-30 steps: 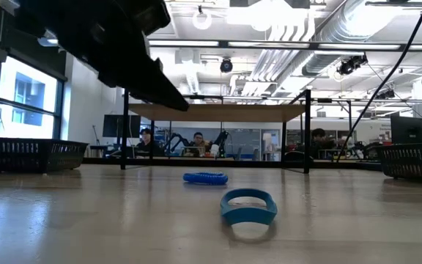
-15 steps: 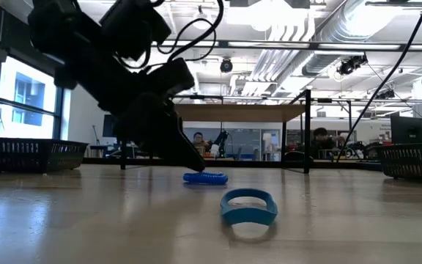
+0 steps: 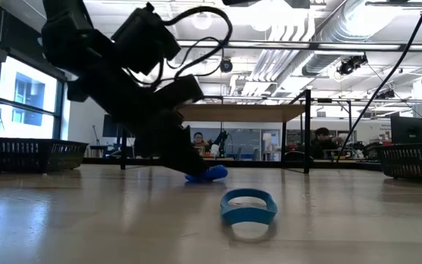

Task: Pick & Place Office Desk Supplies
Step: Put the blue spring keychain into the top left black bin

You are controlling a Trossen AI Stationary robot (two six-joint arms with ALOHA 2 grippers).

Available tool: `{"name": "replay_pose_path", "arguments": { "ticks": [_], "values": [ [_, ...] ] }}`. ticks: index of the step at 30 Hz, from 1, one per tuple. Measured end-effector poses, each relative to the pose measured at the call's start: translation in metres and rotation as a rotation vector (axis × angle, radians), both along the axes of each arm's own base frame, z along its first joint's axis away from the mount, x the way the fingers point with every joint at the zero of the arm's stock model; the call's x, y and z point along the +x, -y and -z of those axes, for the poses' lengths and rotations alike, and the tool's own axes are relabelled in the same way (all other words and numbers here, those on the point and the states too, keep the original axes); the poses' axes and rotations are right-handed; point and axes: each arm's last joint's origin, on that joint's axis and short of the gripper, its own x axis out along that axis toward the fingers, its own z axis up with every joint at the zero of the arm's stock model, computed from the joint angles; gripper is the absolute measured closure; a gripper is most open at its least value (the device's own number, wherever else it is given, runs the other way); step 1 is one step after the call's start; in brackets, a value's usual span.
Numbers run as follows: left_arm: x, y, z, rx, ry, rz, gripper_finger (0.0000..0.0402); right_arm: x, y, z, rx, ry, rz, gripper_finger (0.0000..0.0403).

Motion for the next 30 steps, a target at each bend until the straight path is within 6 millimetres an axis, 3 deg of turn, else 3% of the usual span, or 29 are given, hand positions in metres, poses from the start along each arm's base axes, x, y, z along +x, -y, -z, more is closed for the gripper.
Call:
{"name": "replay_pose_path", "arguments": {
  "ticks": [4,8,14,19,24,27,30],
  "values": [
    [-0.003,-0.002,0.019,0.007,-0.091,-0.011,0.0233,0.0,0.0,0.0,0.005,0.001,0.003,0.0209],
    [-0.004,-0.001,0.03,0.014,-0.126,-0.006,0.0275,0.0,0.0,0.0,0.005,0.001,0.003,0.0209],
    [-0.006,0.013,0.031,0.114,-0.132,0.06,0.0383,0.0,0.0,0.0,0.012,0.001,0.007,0.0209],
    [-0.009,0.022,0.03,0.171,-0.122,0.036,0.0393,0.0,0.0,0.0,0.012,0.001,0.007,0.0209],
    [-0.019,0.037,0.001,0.222,-0.079,0.015,0.0396,0.0,0.0,0.001,0.017,0.002,0.01,0.0209],
    [-0.034,0.042,-0.028,0.177,-0.095,-0.037,0.0398,0.0,0.0,0.001,0.021,-0.005,0.004,0.0209],
    [-0.048,0.046,-0.073,0.115,-0.061,-0.131,0.0398,-0.001,0.0,0.002,0.043,-0.013,0.005,0.0209]
  ]
}}
